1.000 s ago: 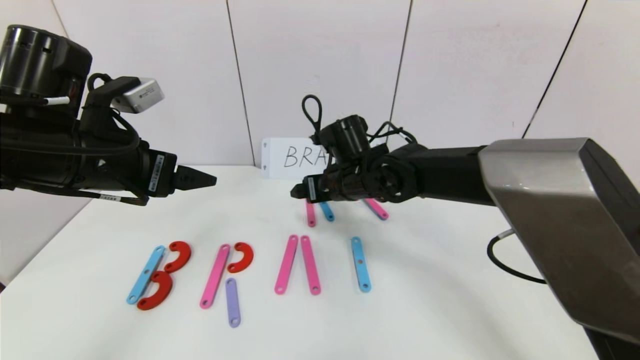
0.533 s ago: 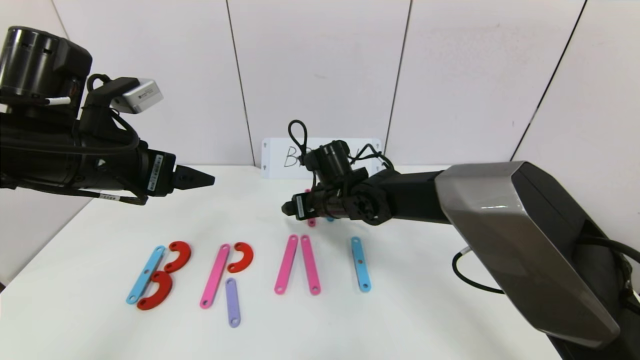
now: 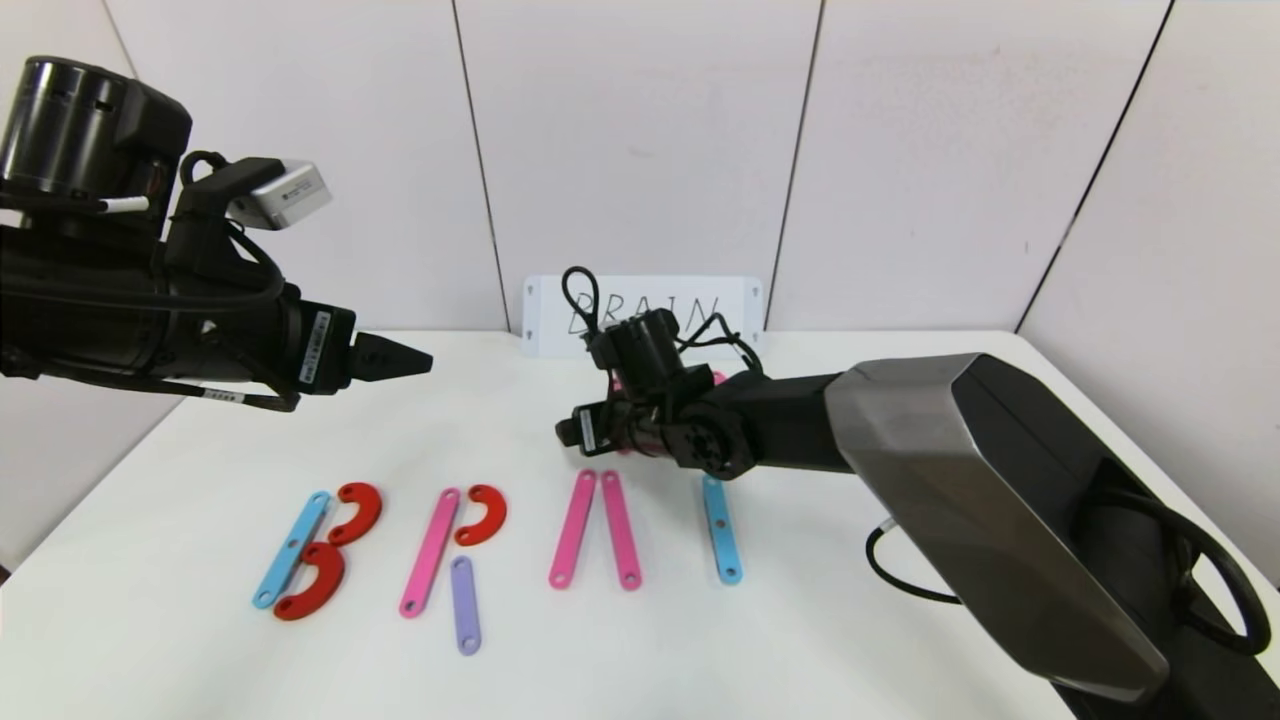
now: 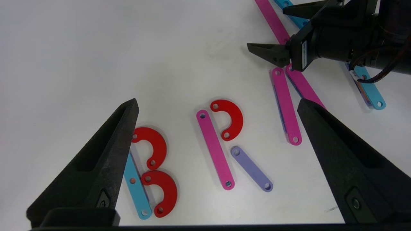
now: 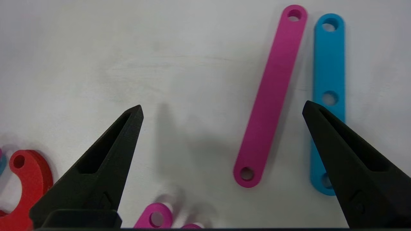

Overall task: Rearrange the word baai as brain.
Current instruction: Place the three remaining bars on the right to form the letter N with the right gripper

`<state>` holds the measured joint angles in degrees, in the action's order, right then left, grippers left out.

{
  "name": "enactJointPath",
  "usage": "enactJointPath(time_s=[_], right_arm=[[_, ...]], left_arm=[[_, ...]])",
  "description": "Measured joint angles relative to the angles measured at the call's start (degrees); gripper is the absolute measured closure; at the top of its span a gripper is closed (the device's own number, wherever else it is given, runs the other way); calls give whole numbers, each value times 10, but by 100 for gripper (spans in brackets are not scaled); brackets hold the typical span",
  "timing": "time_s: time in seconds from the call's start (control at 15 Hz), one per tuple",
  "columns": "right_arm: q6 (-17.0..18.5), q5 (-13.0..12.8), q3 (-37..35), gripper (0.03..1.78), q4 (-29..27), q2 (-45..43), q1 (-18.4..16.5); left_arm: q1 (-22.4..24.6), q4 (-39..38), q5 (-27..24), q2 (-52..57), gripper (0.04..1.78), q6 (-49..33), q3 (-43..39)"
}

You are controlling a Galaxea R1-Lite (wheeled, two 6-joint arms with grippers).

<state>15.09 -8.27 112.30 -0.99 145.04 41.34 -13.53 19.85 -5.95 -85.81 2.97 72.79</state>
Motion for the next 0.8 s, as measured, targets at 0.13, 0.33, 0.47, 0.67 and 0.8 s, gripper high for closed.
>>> enactJointPath(time_s=[0.13, 0.33, 0.47, 0.67, 0.8], right_arm=[[-4, -12, 1, 7, 11, 7, -1], [-5, -14, 1, 7, 15, 15, 0], [-6, -14, 1, 8, 15, 17, 0], [-10, -15, 1, 24, 16, 19, 0], [-11, -14, 1, 48, 15, 20, 0]], left_arm=[[0, 0, 0, 0, 9, 0, 0], [0, 0, 0, -1, 9, 0, 0], [0, 0, -1, -1, 9, 0, 0], [-1, 1, -1, -1, 9, 0, 0], [-1, 1, -1, -1, 9, 0, 0]])
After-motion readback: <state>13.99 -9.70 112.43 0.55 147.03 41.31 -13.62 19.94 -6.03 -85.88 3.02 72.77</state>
